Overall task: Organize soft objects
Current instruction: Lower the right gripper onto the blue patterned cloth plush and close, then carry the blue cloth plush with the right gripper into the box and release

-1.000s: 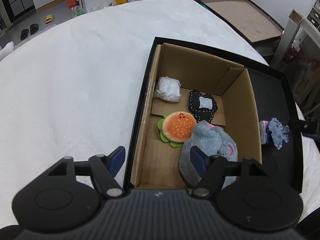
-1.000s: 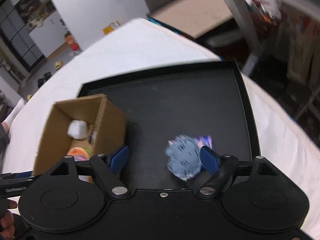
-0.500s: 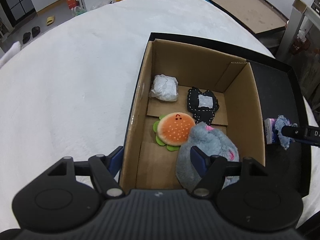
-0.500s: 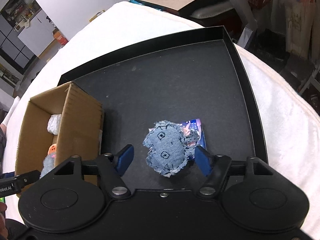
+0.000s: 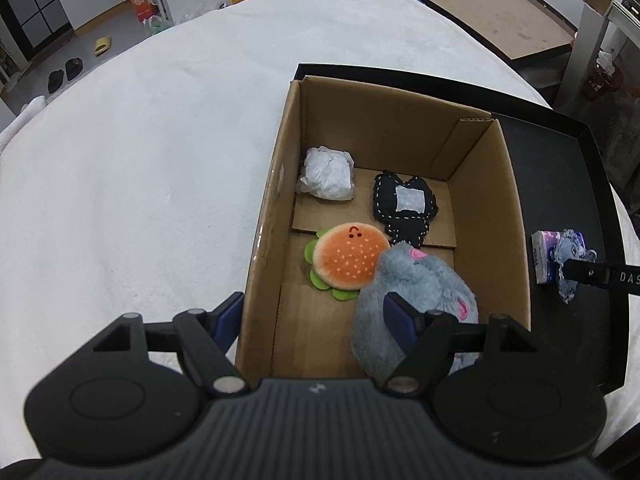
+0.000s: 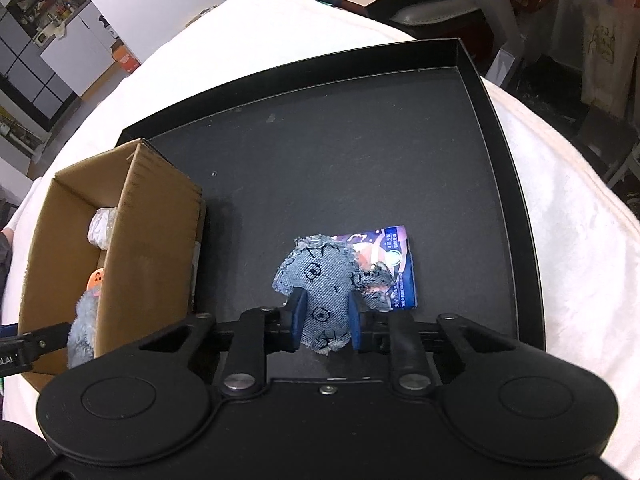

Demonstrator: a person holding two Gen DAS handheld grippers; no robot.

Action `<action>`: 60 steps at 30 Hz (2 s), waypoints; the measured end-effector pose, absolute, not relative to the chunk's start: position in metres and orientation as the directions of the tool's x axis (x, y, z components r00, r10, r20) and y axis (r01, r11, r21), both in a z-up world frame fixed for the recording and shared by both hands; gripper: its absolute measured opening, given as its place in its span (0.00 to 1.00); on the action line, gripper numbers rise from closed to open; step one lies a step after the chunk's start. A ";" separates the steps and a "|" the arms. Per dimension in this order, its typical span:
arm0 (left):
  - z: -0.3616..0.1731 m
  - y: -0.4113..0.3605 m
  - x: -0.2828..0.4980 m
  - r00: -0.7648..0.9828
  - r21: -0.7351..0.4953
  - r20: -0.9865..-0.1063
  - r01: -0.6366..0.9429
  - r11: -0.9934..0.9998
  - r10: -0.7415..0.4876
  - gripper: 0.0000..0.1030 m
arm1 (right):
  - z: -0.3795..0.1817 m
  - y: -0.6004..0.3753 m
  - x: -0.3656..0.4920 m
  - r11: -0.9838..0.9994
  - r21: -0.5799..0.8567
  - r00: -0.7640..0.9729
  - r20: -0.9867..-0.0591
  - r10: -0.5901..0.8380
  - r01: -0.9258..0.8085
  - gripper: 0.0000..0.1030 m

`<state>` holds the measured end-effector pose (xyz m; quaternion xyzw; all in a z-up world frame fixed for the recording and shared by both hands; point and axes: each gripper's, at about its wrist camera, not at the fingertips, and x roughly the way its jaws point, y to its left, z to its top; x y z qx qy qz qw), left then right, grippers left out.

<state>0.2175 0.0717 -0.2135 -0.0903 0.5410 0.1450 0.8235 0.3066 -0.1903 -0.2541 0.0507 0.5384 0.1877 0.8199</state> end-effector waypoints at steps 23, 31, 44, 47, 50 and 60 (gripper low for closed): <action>-0.212 0.096 0.195 0.424 -0.097 -0.903 -0.343 0.934 0.062 0.71 | -0.189 -0.162 0.279 0.894 0.276 0.438 -0.796 0.419 -0.353 0.20; -0.214 0.111 0.185 0.468 -0.150 -0.883 -0.366 0.919 0.043 0.65 | -0.162 -0.121 0.273 0.869 0.291 0.443 -0.769 0.461 -0.400 0.21; -0.227 0.124 0.178 0.481 -0.218 -0.876 -0.360 0.907 -0.020 0.27 | -0.156 -0.059 0.262 0.842 0.272 0.399 -0.784 0.475 -0.466 0.21; -0.228 0.128 0.176 0.486 -0.230 -0.874 -0.363 0.903 -0.028 0.21 | -0.157 -0.050 0.259 0.836 0.279 0.379 -0.792 0.478 -0.472 0.21; -0.230 0.132 0.174 0.491 -0.244 -0.870 -0.366 0.898 -0.036 0.18 | -0.159 -0.039 0.254 0.827 0.292 0.351 -0.800 0.487 -0.481 0.21; -0.232 0.138 0.169 0.503 -0.275 -0.862 -0.362 0.891 -0.062 0.18 | -0.167 -0.016 0.244 0.799 0.356 0.244 -0.822 0.514 -0.484 0.37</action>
